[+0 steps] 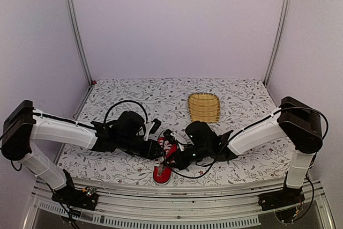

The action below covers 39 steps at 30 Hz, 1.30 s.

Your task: Tie the shoes

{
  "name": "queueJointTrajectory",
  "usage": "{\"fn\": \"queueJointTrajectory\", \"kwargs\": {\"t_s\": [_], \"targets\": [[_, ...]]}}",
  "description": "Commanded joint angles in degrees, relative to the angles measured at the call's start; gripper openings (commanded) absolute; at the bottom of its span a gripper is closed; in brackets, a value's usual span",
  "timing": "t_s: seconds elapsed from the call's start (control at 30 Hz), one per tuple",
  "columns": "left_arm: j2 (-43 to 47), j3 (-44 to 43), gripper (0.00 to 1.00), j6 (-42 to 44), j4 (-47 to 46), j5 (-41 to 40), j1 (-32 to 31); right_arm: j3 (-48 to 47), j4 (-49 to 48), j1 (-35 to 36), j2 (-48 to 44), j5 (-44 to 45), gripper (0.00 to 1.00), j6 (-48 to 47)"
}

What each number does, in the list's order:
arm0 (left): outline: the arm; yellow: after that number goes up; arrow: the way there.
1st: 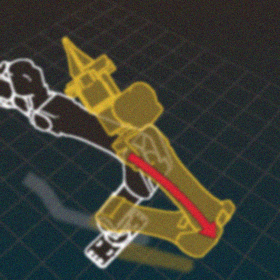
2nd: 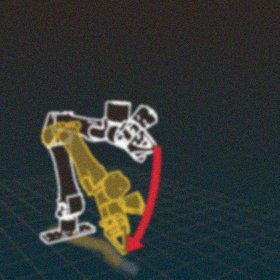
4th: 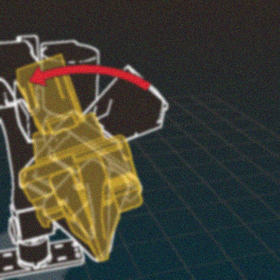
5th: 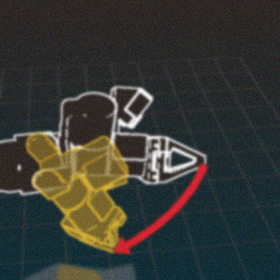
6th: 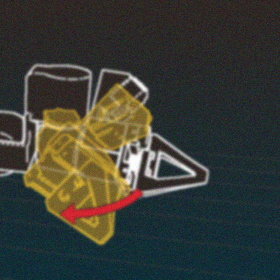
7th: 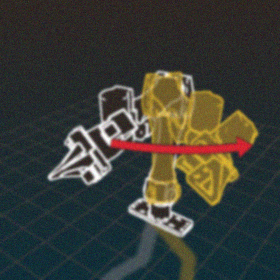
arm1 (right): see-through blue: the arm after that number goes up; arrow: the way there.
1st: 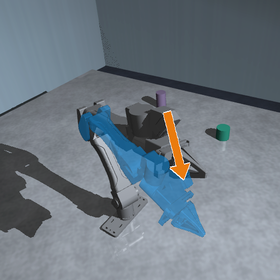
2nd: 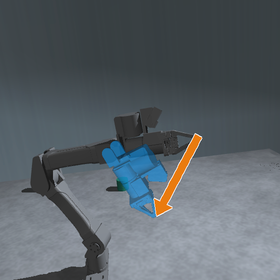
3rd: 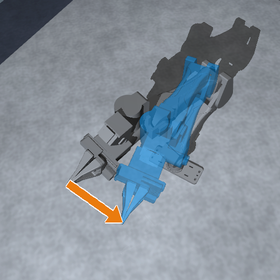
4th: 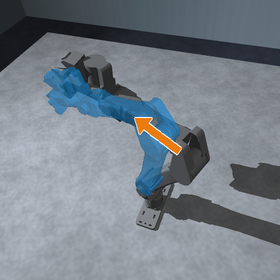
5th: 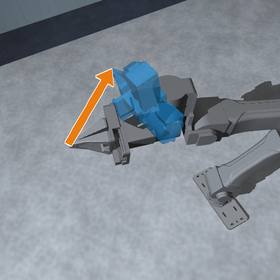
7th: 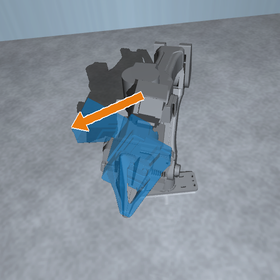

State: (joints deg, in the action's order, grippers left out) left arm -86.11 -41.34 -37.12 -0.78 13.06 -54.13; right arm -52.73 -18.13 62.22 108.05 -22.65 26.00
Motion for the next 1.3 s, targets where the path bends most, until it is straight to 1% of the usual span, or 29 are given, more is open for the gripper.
{"fn": "queueJointTrajectory", "kwargs": {"t_s": [0.0, 0.07, 0.2, 0.27, 0.3, 0.43, 0.6, 0.97, 1.27], "targets": [[-1.4, -1.9, 0.26, 1.2, 1.3, -0.1, -0.6, 1.0, -0.2, 0.5, -0.8, -0.1, 0.02, 0.4], [-1.9, -2.3, 0.24, 1.4, 1.8, -0.5, -0.8, 1.0, -0.2, 0.5, -0.8, 0.1, 0.02, 0.4], [-1.0, -2.3, 0.07, 1.4, 2.0, -2.8, -1.2, 1.0, 0.3, 0.5, -1.3, 1.3, 0.02, 1.5], [0.3, -1.7, 0.01, 1.4, 1.2, -4.2, -1.3, 0.8, 0.9, 0.5, -1.6, 2.1, 0.02, 2.3], [1.0, -1.4, 0.00, 1.4, 0.8, -4.8, -1.4, 0.6, 1.3, 0.5, -1.7, 2.6, 0.02, 2.9], [3.4, 0.2, 0.00, 1.3, -0.8, -5.9, -1.6, -0.4, 2.5, 0.0, -1.3, 3.1, 0.02, 4.5], [5.0, 1.8, 0.00, 1.3, -2.5, -5.5, -1.7, -1.0, 3.2, -0.7, -0.8, 3.7, 0.02, 5.9], [3.3, 2.0, 0.00, 1.0, -3.6, -4.3, -2.2, -4.7, 4.0, -1.7, 0.6, 3.1, 0.02, 5.3], [3.7, 2.2, 0.00, 1.0, -3.6, -4.3, -2.2, -7.5, 5.0, -1.7, 2.5, 2.1, 0.02, 4.0]]}}
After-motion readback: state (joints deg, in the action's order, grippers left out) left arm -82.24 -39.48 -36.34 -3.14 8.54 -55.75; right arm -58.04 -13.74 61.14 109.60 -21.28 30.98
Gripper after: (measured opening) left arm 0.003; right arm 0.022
